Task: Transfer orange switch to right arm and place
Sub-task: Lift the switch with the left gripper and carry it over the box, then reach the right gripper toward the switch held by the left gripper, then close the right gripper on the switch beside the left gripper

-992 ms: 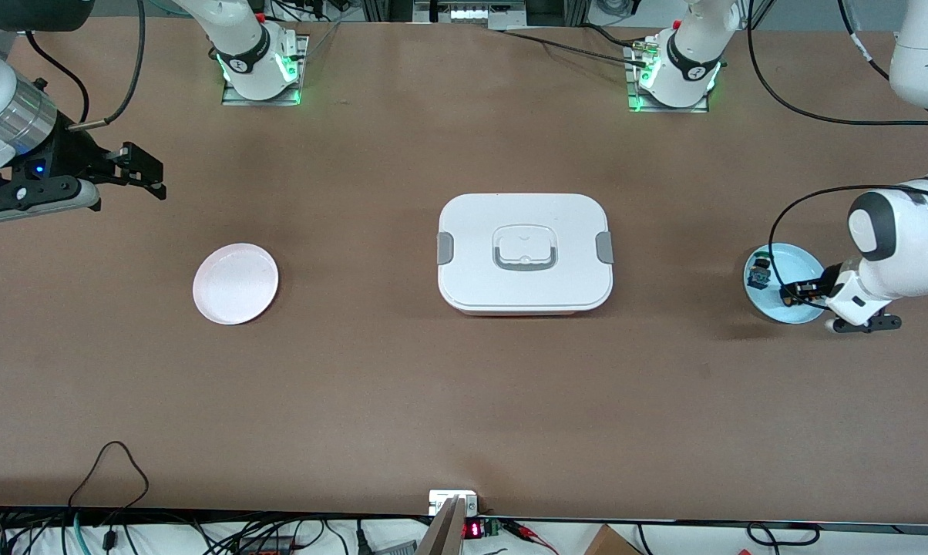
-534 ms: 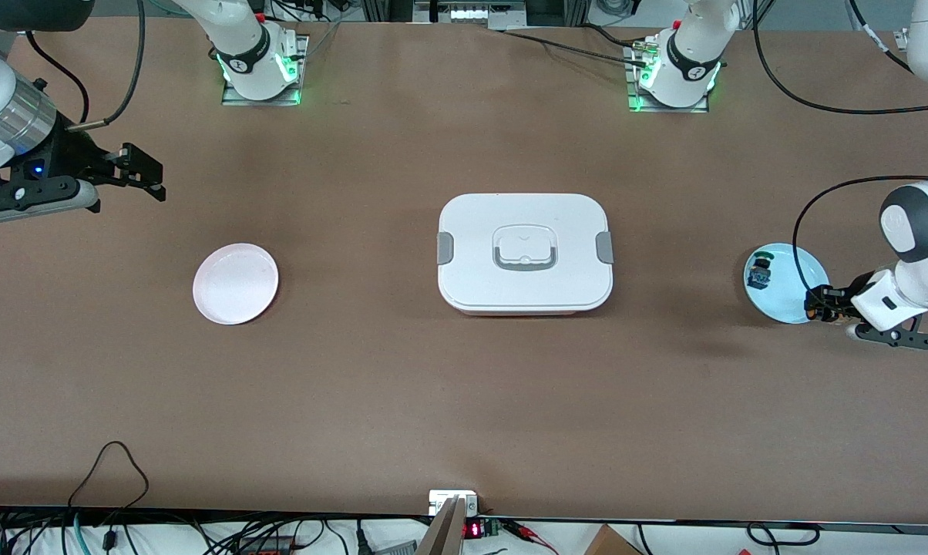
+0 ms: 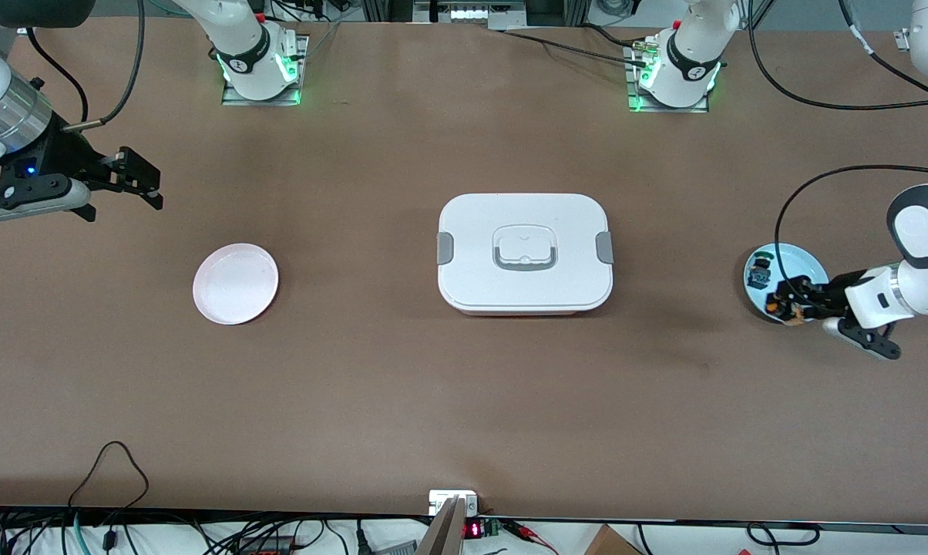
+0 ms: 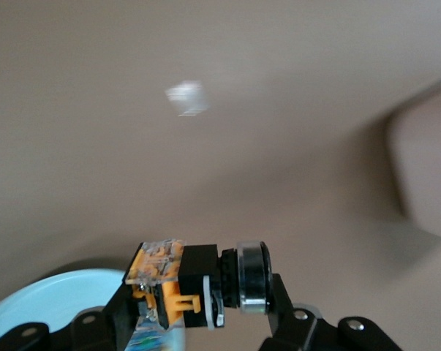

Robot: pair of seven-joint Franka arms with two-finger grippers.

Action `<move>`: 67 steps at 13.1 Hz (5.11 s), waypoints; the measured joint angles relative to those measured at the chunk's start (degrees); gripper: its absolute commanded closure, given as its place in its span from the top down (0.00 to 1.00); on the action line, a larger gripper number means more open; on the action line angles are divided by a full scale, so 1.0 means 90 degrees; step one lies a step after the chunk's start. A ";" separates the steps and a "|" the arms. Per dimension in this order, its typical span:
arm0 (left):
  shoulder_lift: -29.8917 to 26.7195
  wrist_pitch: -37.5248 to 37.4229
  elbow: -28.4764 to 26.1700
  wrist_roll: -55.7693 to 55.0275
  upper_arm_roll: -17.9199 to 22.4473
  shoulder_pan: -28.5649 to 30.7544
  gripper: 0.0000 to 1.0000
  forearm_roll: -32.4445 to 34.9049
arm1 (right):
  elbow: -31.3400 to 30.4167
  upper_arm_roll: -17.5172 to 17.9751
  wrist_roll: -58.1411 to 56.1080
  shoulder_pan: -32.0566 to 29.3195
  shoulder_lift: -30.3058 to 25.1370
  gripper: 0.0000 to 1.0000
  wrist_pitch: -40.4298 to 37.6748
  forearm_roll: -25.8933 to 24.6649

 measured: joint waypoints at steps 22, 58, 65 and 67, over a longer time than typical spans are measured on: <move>0.0837 -0.0448 0.0260 0.7839 -0.2681 -0.1212 0.00 -0.6639 | -0.0612 -0.0059 -0.0464 0.0109 0.0337 1.00 -0.0702 0.4534; 0.0843 0.1199 0.0015 0.8166 -0.3485 -0.1491 0.00 -0.7359 | -0.1461 0.0047 -0.3597 0.2530 0.1934 0.37 0.2001 1.2435; 0.0844 0.1210 0.0013 0.8259 -0.3479 -0.1485 0.02 -0.7360 | -0.1446 0.0044 -0.3578 0.2532 0.1943 0.00 0.2028 1.2444; 0.0843 0.1210 0.0013 0.8259 -0.3479 -0.1485 0.58 -0.7360 | -0.1446 0.0044 -0.3578 0.2532 0.1943 0.00 0.2028 1.2444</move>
